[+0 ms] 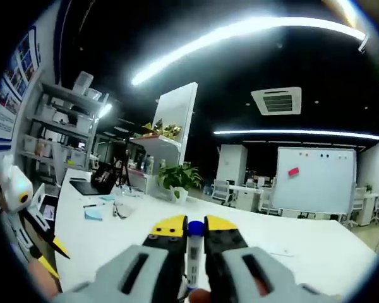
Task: Place the scattered laser pointers and whiteboard markers into the pen holder and stack the scattered paper cups together
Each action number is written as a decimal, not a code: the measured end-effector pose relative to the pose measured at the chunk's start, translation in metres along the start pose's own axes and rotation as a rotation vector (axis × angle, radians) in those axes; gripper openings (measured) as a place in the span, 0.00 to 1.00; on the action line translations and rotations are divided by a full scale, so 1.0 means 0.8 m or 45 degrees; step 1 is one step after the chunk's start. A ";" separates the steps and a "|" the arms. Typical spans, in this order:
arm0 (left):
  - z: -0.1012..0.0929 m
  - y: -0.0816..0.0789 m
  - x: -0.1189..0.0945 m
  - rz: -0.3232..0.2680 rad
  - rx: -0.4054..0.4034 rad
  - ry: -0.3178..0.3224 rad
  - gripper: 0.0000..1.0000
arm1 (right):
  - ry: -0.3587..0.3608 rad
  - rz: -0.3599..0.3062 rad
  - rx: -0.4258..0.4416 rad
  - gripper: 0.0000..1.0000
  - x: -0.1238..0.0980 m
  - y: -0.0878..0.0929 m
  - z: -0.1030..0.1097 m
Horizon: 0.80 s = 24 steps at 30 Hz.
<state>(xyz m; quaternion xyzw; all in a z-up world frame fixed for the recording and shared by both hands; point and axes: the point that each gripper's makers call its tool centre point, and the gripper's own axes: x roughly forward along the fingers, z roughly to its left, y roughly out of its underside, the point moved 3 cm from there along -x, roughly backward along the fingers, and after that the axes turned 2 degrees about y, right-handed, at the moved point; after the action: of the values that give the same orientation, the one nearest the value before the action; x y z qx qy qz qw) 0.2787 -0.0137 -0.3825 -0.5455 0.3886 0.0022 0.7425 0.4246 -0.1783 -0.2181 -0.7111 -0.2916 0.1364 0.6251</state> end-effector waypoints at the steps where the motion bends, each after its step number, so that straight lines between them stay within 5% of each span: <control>1: 0.000 0.001 0.000 0.002 0.000 -0.001 0.38 | -0.006 -0.003 -0.005 0.10 -0.001 -0.004 0.003; 24: 0.001 -0.001 0.002 0.006 0.011 0.007 0.38 | -0.108 -0.108 0.030 0.10 -0.002 -0.030 0.027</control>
<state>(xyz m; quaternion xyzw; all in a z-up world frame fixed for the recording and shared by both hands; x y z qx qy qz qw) 0.2805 -0.0141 -0.3825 -0.5415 0.3920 0.0007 0.7437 0.4054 -0.1603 -0.1992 -0.6843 -0.3464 0.1432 0.6255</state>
